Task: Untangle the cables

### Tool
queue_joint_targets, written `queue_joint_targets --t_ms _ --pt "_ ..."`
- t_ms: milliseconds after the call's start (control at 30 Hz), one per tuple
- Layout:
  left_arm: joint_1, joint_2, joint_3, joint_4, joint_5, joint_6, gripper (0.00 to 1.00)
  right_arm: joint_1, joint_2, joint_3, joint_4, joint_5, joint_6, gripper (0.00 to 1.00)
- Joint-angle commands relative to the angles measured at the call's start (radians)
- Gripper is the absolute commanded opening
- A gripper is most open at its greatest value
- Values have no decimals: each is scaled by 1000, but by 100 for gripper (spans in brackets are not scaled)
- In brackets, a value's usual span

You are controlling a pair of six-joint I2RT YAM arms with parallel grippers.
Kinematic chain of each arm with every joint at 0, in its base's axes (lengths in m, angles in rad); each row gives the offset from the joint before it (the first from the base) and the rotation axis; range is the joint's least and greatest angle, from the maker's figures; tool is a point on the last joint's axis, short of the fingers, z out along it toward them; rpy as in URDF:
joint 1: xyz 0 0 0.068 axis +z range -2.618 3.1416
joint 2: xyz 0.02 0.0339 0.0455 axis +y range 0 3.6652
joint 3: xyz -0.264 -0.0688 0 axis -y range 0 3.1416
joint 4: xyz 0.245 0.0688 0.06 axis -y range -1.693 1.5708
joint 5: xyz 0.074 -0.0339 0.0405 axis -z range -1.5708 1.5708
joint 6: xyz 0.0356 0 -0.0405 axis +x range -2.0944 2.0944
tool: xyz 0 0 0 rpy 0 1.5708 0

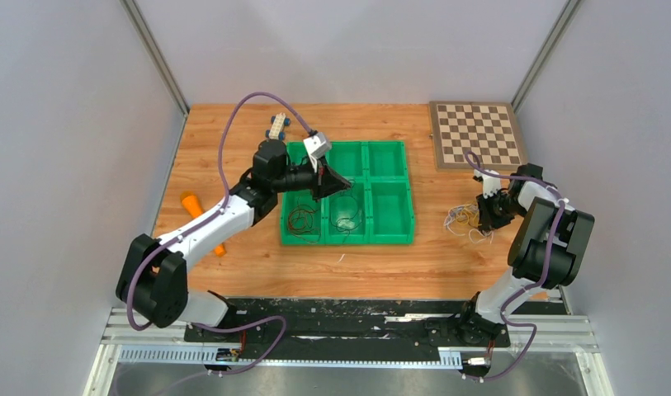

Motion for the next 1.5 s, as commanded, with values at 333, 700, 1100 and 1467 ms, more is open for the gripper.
queue_joint_targets --t_ms 333,700,1100,1467 --pt "-74 309 167 -411 -80 374 4 3 -32 -23 -14 -49 -14 7" --pt "-66 159 336 -817 -73 645 98 6 -201 54 -196 -319 -34 0" --pt "-152 155 512 -462 126 327 92 155 -448 151 -307 -553 25 1" --pt "-260 288 490 -73 215 -124 54 444 -737 11 -94 -314 93 2"
